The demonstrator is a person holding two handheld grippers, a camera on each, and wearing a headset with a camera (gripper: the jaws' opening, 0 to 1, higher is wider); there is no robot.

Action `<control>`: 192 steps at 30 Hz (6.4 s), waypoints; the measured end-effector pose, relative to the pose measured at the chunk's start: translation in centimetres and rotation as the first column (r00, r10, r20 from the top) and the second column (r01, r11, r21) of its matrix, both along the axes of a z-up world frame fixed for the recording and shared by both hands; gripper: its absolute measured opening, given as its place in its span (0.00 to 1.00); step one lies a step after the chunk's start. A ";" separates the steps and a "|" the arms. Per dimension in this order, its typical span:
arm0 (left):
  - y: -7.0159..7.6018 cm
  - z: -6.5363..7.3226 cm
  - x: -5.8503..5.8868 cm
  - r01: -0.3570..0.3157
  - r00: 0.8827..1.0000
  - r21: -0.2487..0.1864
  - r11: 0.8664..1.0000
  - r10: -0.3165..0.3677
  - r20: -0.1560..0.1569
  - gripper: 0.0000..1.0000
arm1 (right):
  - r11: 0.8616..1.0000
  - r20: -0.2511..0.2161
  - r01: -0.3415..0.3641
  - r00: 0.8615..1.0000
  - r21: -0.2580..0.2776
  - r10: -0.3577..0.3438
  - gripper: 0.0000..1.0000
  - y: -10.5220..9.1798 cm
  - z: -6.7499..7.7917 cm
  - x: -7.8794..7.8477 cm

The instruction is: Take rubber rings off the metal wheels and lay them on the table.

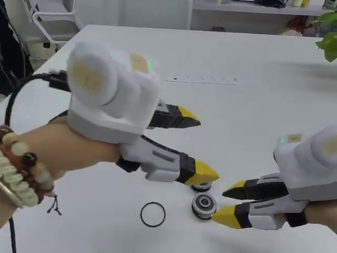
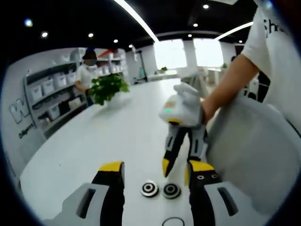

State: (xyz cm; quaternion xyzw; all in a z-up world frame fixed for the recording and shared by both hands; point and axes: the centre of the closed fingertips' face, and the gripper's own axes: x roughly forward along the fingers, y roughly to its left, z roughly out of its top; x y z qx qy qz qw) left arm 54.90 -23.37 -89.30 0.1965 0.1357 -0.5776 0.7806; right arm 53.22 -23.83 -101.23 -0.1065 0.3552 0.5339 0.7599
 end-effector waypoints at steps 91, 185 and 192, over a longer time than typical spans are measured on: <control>0.3 -11.4 -1.0 -0.047 0.981 0.102 0.994 0.065 -0.184 0.14 | 0.976 -0.202 0.210 0.960 0.053 -0.195 0.00 -0.4 -0.2 0.7; 0.0 -9.9 -1.3 -0.029 0.974 0.088 0.996 0.048 -0.220 0.19 | 0.975 -0.257 0.212 0.948 0.074 -0.187 0.00 0.4 0.2 0.2; 1.0 -7.5 -1.1 -0.041 0.976 0.060 0.997 0.053 -0.212 0.32 | 0.967 -0.251 0.238 0.945 0.094 -0.208 0.00 -0.1 0.8 0.9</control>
